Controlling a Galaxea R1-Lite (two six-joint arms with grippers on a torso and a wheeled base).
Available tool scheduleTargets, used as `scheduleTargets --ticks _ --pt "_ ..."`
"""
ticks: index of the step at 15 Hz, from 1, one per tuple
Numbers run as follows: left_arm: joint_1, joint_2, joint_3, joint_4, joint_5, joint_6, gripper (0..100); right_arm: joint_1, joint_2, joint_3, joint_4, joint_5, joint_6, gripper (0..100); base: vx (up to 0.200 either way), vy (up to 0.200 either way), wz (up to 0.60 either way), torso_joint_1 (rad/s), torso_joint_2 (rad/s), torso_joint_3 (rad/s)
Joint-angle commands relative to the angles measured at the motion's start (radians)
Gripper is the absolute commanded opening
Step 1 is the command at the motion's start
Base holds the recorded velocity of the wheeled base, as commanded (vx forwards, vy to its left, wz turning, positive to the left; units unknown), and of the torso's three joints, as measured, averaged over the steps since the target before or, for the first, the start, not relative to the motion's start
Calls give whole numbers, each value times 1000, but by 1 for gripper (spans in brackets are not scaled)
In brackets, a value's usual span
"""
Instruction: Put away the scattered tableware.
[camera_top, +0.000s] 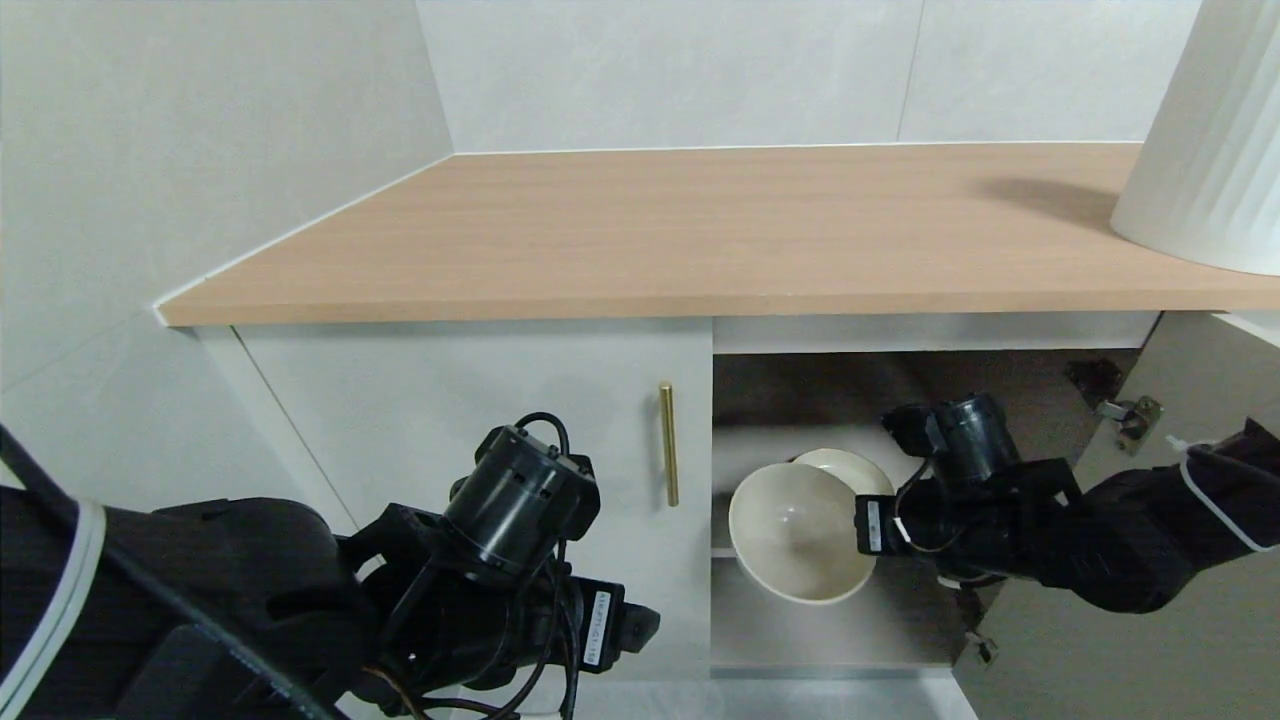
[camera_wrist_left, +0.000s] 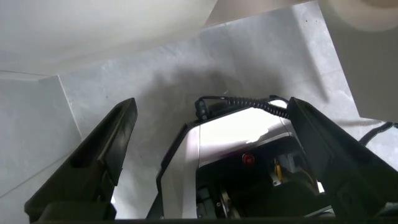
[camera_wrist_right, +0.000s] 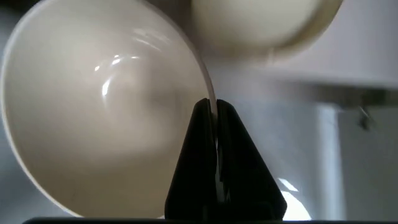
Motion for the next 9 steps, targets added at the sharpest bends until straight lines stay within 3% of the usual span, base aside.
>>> scheduleTargets --ticks 1,3,9 --pt "1 -1 -1 0 1 0 100 -45 37 -5 -52 -1 41 0 0 0 0 0 0 0" --pt "1 -1 -1 0 1 0 100 -71 58 -30 -69 -5 64 0 0 0 0 0 0 0" --pt "1 3 -1 0 3 0 100 -151 183 -177 -69 -149 176 0 0 0 0 0 0 0"
